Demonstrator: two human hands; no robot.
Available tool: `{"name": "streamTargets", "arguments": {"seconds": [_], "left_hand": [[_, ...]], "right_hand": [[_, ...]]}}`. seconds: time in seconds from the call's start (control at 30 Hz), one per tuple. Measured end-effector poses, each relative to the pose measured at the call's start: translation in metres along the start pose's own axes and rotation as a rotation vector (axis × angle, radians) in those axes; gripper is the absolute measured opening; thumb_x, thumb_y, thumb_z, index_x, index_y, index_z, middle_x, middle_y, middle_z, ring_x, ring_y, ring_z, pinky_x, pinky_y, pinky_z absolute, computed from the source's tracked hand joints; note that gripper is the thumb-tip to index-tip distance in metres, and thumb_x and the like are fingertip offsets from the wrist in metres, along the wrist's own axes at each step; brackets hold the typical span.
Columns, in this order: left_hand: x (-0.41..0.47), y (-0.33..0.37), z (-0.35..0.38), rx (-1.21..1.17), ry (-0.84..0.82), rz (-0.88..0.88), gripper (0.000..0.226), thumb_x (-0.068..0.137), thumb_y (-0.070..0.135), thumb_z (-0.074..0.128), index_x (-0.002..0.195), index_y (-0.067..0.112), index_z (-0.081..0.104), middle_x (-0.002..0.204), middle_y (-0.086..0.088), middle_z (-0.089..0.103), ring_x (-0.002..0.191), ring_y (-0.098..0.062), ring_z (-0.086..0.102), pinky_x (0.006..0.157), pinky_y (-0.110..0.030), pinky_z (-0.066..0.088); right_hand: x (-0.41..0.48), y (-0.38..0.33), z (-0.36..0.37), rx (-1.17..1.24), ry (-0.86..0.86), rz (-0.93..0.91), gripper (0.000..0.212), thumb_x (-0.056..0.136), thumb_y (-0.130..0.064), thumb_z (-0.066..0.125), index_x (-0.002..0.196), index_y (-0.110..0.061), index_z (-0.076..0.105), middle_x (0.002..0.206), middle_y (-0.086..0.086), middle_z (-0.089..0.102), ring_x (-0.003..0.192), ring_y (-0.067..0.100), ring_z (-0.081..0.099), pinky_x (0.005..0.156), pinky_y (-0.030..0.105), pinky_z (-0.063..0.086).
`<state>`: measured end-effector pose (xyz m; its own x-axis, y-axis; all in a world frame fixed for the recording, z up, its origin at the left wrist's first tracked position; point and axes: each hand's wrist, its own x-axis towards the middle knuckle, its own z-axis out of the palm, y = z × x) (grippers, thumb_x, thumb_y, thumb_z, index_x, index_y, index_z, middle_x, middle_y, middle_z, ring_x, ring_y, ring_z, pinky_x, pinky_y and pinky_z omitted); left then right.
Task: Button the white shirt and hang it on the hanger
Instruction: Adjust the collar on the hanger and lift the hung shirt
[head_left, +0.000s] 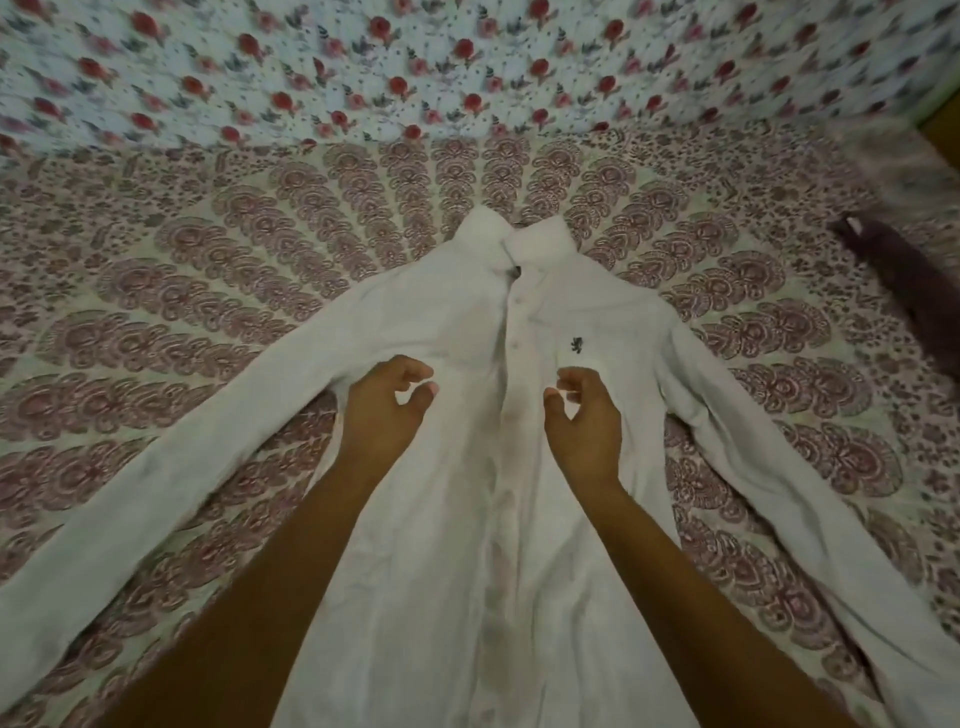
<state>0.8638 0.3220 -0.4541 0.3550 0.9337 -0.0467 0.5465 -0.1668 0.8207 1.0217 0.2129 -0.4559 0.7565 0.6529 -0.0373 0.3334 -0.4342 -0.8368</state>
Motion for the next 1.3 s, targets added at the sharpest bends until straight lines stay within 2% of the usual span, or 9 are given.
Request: {"name": "streamTargets", "arguments": {"seconds": [0.2, 0.33, 0.43, 0.57, 0.7, 0.8, 1.03, 1.17, 1.3], "left_hand": [[0.085, -0.01, 0.046, 0.114, 0.005, 0.115, 0.007, 0.084, 0.01, 0.063, 0.09, 0.01, 0.066, 0.099, -0.006, 0.068, 0.093, -0.021, 0.06, 0.083, -0.026, 0.042], [0.142, -0.007, 0.061, 0.255, 0.03, 0.171, 0.025, 0.084, 0.024, 0.059, 0.103, 0.01, 0.064, 0.109, -0.013, 0.065, 0.104, -0.03, 0.057, 0.094, -0.036, 0.044], [0.183, -0.002, 0.072, 0.373, 0.072, 0.108, 0.04, 0.085, 0.035, 0.055, 0.12, 0.015, 0.055, 0.124, -0.016, 0.054, 0.119, -0.034, 0.047, 0.101, -0.042, 0.036], [0.223, -0.008, 0.082, 0.604, -0.064, -0.076, 0.065, 0.087, 0.053, 0.05, 0.138, 0.017, 0.033, 0.14, -0.021, 0.038, 0.131, -0.039, 0.032, 0.107, -0.05, 0.023], [0.24, -0.027, 0.089, 0.689, -0.116, -0.136, 0.085, 0.08, 0.067, 0.049, 0.142, 0.016, 0.021, 0.14, -0.024, 0.038, 0.13, -0.043, 0.035, 0.106, -0.056, 0.02], [0.242, -0.029, 0.093, 0.663, -0.125, -0.075, 0.079, 0.079, 0.064, 0.054, 0.136, 0.013, 0.034, 0.137, -0.018, 0.046, 0.126, -0.037, 0.043, 0.104, -0.049, 0.027], [0.224, -0.024, 0.079, 0.571, -0.015, -0.015, 0.061, 0.083, 0.06, 0.053, 0.123, 0.014, 0.052, 0.125, -0.017, 0.057, 0.117, -0.034, 0.05, 0.102, -0.043, 0.029], [0.182, -0.02, 0.063, 0.444, 0.172, 0.125, 0.055, 0.078, 0.055, 0.063, 0.115, 0.015, 0.058, 0.111, -0.014, 0.063, 0.107, -0.031, 0.056, 0.097, -0.042, 0.034], [0.133, -0.016, 0.05, 0.317, 0.183, 0.145, 0.053, 0.069, 0.052, 0.071, 0.105, 0.014, 0.06, 0.1, -0.011, 0.064, 0.097, -0.028, 0.058, 0.09, -0.046, 0.037]], "right_hand": [[0.094, 0.027, 0.028, -0.196, 0.046, -0.149, 0.041, 0.085, -0.017, 0.055, 0.124, -0.007, 0.052, 0.124, 0.012, 0.057, 0.116, 0.03, 0.05, 0.098, 0.037, 0.036], [0.15, 0.03, 0.04, -0.251, 0.078, -0.079, 0.048, 0.088, -0.019, 0.053, 0.133, -0.007, 0.042, 0.137, 0.013, 0.046, 0.128, 0.028, 0.039, 0.105, 0.036, 0.027], [0.193, 0.034, 0.047, -0.343, 0.084, -0.018, 0.057, 0.09, -0.029, 0.05, 0.139, -0.004, 0.033, 0.142, 0.017, 0.038, 0.134, 0.031, 0.032, 0.11, 0.039, 0.024], [0.235, 0.047, 0.049, -0.548, 0.01, 0.034, 0.074, 0.09, -0.05, 0.045, 0.143, -0.003, 0.022, 0.148, 0.021, 0.028, 0.139, 0.034, 0.021, 0.114, 0.043, 0.012], [0.255, 0.065, 0.05, -0.632, -0.036, 0.091, 0.078, 0.084, -0.061, 0.046, 0.138, -0.006, 0.033, 0.142, 0.021, 0.037, 0.134, 0.035, 0.028, 0.112, 0.043, 0.013], [0.255, 0.074, 0.053, -0.735, 0.05, 0.021, 0.071, 0.083, -0.061, 0.048, 0.128, -0.006, 0.045, 0.134, 0.02, 0.046, 0.127, 0.035, 0.036, 0.108, 0.042, 0.02], [0.236, 0.072, 0.045, -0.503, 0.182, -0.04, 0.052, 0.084, -0.049, 0.052, 0.118, -0.009, 0.054, 0.123, 0.015, 0.056, 0.12, 0.031, 0.043, 0.105, 0.038, 0.023], [0.186, 0.066, 0.031, -0.281, 0.198, -0.137, 0.071, 0.073, -0.058, 0.035, 0.118, -0.008, 0.056, 0.117, 0.014, 0.058, 0.115, 0.032, 0.047, 0.104, 0.039, 0.025], [0.136, 0.035, 0.017, -0.037, 0.168, -0.048, 0.08, 0.073, -0.067, 0.031, 0.127, -0.011, 0.051, 0.132, 0.009, 0.05, 0.128, 0.023, 0.037, 0.11, 0.018, 0.008]]}}
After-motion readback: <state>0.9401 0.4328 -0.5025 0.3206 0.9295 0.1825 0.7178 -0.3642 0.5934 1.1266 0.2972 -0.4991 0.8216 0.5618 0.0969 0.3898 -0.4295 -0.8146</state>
